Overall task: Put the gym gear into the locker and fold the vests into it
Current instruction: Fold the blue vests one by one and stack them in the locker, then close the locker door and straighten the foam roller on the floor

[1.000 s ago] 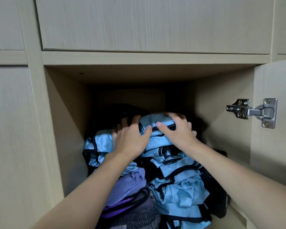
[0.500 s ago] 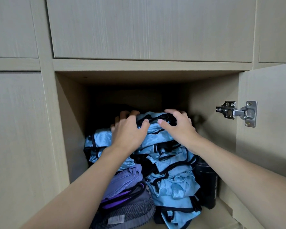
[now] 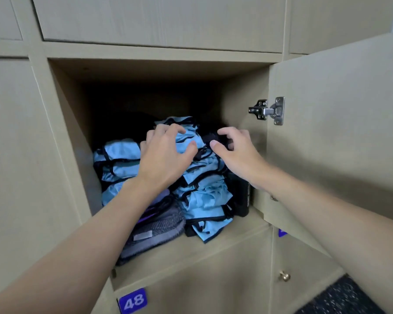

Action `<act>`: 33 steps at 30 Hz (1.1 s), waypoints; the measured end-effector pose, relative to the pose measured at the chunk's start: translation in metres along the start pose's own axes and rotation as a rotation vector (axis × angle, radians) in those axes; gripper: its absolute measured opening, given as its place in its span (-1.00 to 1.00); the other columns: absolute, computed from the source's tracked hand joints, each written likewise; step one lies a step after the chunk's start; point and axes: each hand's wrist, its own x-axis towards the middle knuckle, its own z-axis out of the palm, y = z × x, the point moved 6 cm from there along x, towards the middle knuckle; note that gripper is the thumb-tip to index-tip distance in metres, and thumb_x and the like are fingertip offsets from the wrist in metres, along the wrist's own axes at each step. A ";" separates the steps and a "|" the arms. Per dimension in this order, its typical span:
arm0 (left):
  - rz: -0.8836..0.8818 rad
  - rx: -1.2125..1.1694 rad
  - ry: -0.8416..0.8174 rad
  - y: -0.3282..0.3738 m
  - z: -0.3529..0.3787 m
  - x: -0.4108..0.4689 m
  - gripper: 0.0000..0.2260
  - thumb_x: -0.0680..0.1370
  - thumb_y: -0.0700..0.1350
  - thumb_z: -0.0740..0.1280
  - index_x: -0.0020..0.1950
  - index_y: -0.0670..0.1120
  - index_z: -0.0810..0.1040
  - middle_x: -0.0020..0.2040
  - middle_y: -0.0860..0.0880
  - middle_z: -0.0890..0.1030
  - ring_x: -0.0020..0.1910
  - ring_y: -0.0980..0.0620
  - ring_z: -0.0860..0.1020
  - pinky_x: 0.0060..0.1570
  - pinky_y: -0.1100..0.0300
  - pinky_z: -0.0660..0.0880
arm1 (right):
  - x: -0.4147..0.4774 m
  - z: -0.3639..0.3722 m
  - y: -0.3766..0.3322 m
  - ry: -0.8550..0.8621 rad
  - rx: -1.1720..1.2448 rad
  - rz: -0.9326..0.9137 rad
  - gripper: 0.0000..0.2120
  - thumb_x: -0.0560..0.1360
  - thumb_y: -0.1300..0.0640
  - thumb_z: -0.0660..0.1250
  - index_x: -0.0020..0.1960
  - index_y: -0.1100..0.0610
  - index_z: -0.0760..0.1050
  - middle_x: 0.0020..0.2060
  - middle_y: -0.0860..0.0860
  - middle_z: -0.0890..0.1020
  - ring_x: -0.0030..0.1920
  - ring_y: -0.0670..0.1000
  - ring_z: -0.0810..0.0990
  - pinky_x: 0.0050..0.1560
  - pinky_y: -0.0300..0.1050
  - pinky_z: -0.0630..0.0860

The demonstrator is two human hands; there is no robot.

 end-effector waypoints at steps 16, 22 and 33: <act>0.434 -0.172 -0.250 0.236 0.019 -0.126 -0.56 0.52 0.16 0.28 0.35 0.02 0.44 0.28 0.01 0.52 0.30 -0.05 0.44 0.28 -0.03 0.34 | -0.267 -0.239 0.041 0.493 -0.287 0.071 -0.67 0.54 0.00 0.35 0.28 -0.05 0.43 0.19 -0.09 0.29 0.28 0.05 0.39 0.41 0.06 0.22; 0.607 -0.265 -0.267 0.335 0.028 -0.158 -0.46 0.49 0.19 0.26 0.44 0.06 0.35 0.33 -0.01 0.42 0.30 -0.06 0.42 0.29 -0.03 0.36 | -0.313 -0.300 0.053 0.625 -0.403 0.115 -0.38 0.51 0.05 0.40 0.49 0.03 0.22 0.45 0.03 0.20 0.40 -0.04 0.19 0.37 -0.04 0.09; 0.700 -0.282 -0.175 0.367 0.001 -0.177 -0.50 0.56 0.16 0.24 0.51 0.27 0.26 0.46 -0.04 0.22 0.19 -0.08 0.42 0.20 -0.10 0.45 | -0.331 -0.287 0.044 0.571 0.054 0.107 -0.23 0.52 0.21 0.32 0.58 0.00 -0.02 0.15 -0.09 0.50 0.06 -0.20 0.52 0.14 -0.12 0.50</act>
